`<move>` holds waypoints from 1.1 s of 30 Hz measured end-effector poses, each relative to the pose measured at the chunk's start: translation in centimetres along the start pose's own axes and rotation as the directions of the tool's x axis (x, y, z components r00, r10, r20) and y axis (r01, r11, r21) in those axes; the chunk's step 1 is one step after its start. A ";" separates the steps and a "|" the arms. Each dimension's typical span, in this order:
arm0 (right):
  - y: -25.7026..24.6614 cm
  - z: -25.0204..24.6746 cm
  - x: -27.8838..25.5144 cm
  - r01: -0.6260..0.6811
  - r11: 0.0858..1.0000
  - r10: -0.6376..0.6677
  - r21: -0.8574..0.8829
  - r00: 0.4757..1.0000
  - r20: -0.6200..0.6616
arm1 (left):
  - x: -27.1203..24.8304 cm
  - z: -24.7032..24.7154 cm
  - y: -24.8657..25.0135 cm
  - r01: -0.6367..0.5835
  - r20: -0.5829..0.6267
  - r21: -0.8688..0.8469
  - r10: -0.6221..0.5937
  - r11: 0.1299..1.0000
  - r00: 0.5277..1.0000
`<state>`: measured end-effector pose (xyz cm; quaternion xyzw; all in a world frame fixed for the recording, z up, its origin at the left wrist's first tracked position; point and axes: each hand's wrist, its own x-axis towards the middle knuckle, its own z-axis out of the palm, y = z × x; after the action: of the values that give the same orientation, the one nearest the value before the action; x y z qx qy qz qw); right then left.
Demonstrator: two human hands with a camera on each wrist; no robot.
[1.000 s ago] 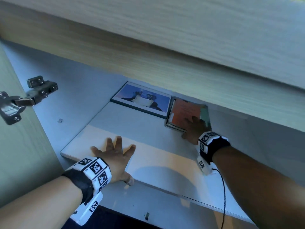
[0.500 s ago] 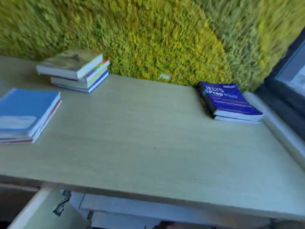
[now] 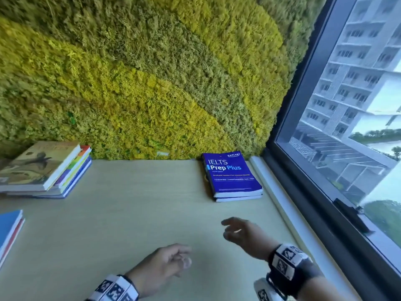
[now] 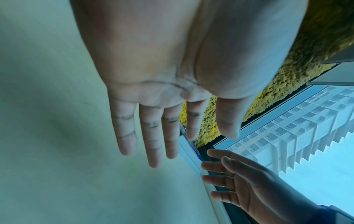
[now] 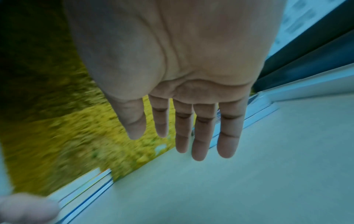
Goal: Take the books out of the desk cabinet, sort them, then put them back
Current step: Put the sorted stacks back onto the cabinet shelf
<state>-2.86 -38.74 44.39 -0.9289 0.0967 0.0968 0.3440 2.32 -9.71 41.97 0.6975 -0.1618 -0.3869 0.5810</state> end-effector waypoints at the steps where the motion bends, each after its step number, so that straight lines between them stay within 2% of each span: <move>1: 1.7 -2.2 1.8 -0.049 0.997 0.052 0.054 0.997 -0.059 | 2.1 0.6 1.3 0.003 -0.002 0.021 -0.003 1.000 1.000; 4: 7.2 -7.5 7.9 -0.146 0.978 0.178 0.150 0.958 -0.225 | 10.5 2.9 4.9 -0.036 -0.046 0.071 0.040 0.997 0.998; 6: 10.5 -10.1 12.0 -0.196 0.965 0.250 0.177 0.895 -0.370 | 15.1 3.9 7.3 -0.026 -0.093 0.075 0.033 0.997 0.995; 8: 12.5 -11.7 15.2 -0.236 0.946 0.313 0.224 0.845 -0.433 | 19.4 4.6 9.2 -0.045 -0.112 0.010 0.045 0.999 0.993; 9: 13.1 -12.1 16.5 -0.255 0.940 0.333 0.228 0.836 -0.437 | 21.1 4.8 10.0 -0.049 -0.159 0.002 0.048 0.999 0.986; 11: 13.9 -12.2 18.6 -0.269 0.938 0.339 0.219 0.847 -0.410 | 24.5 4.8 9.9 -0.052 -0.243 -0.007 0.049 0.999 0.969; 14: 14.6 -10.8 20.0 -0.272 0.947 0.315 0.170 0.889 -0.333 | 27.3 4.5 9.1 -0.056 -0.280 -0.121 0.020 0.991 0.960; 18: 15.2 -8.4 19.4 -0.297 0.948 0.318 0.114 0.879 -0.356 | 28.8 3.7 7.0 -0.051 -0.286 -0.200 -0.008 0.979 0.958; 23: 13.0 -5.9 15.0 -0.281 0.954 0.298 0.099 0.909 -0.292 | 26.2 0.9 4.5 0.014 -0.272 -0.131 -0.049 0.991 0.961; 27: 9.3 -2.9 10.2 -0.203 0.975 0.219 0.089 0.945 -0.242 | 19.5 -0.9 1.8 -0.034 -0.259 -0.030 0.025 0.999 0.966; 33: 3.6 5.0 3.6 -0.148 0.984 0.159 0.097 0.979 -0.126 | 6.4 -3.0 -4.9 -0.069 -0.338 -0.203 -0.004 0.977 0.941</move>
<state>-0.88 -38.48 37.54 -0.9072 0.1951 0.0564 0.3684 7.58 -10.66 35.22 0.6847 -0.0294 -0.2673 0.6774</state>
